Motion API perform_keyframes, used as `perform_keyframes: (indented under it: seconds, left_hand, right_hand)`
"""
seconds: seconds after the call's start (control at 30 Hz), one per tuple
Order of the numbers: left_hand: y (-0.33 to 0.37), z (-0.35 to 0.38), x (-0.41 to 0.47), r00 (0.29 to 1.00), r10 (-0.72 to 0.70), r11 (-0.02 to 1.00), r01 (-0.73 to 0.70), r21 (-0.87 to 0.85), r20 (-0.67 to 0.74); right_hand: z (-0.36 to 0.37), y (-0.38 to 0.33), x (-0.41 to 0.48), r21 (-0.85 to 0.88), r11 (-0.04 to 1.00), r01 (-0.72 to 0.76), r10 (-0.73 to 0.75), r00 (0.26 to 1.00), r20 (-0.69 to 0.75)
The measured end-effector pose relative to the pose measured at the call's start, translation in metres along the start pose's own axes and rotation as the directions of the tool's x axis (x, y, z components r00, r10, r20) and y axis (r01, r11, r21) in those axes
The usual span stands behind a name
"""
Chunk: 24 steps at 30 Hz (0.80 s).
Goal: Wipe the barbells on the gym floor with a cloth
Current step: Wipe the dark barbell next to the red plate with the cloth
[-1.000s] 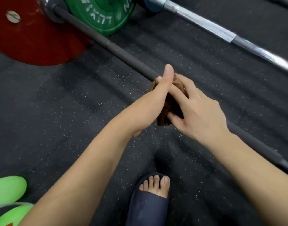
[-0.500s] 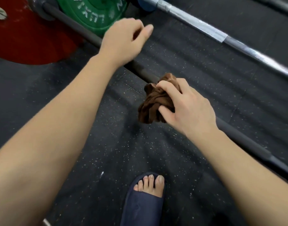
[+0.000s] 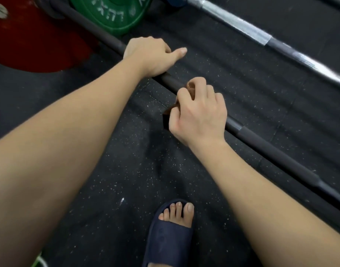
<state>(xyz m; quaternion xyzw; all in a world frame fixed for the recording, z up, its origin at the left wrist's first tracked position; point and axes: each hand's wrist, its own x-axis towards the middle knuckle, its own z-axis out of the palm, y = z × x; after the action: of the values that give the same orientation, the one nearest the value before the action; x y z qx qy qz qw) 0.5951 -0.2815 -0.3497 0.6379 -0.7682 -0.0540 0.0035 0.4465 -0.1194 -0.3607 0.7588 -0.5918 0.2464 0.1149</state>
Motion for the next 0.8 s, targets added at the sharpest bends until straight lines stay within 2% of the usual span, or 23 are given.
perform_keyframes:
  seconds: [0.03, 0.07, 0.13, 0.23, 0.33, 0.43, 0.57, 0.7, 0.8]
  left_hand:
    - [0.000, -0.012, -0.011, 0.999, -0.023, 1.000, 0.024, -0.019, 0.047]
    - [0.002, -0.017, -0.019, 0.999, 0.027, 0.999, -0.028, 0.023, 0.024]
    - [0.010, -0.021, -0.018, 0.998, -0.013, 1.000, 0.011, 0.028, 0.067]
    - [0.011, -0.015, -0.018, 1.000, 0.012, 1.000, -0.011, -0.029, 0.025]
    - [0.012, -0.016, -0.024, 0.997, 0.036, 0.998, -0.040, -0.049, -0.075]
    - [0.010, -0.018, -0.026, 0.998, 0.048, 0.997, -0.050, -0.052, -0.036]
    - [0.008, -0.017, -0.021, 0.998, 0.048, 0.999, -0.049, 0.012, 0.028]
    - [0.007, -0.013, -0.016, 0.998, 0.052, 0.998, -0.054, 0.033, 0.046]
    - [0.004, -0.010, -0.014, 0.998, 0.057, 0.997, -0.059, 0.054, 0.035]
  right_hand:
    - [-0.001, 0.003, 0.001, -0.005, 1.000, 0.020, -0.020, 0.999, 0.030]
    - [-0.003, 0.006, 0.002, -0.017, 1.000, 0.027, -0.026, 0.998, 0.065]
    - [-0.007, 0.008, 0.003, -0.061, 0.998, 0.023, -0.015, 0.991, 0.130]
    - [-0.006, 0.008, 0.001, -0.136, 0.991, 0.017, 0.013, 0.976, 0.220]
    - [-0.011, 0.012, 0.001, -0.172, 0.985, 0.020, 0.019, 0.975, 0.223]
    - [-0.017, 0.015, -0.002, -0.222, 0.974, 0.037, 0.019, 0.969, 0.246]
    - [-0.025, 0.016, -0.004, -0.266, 0.963, -0.040, 0.104, 0.967, 0.232]
    - [-0.043, 0.031, -0.020, -0.248, 0.967, -0.062, 0.128, 0.958, 0.258]
    - [-0.048, 0.043, -0.030, -0.163, 0.983, -0.086, 0.114, 0.979, 0.169]
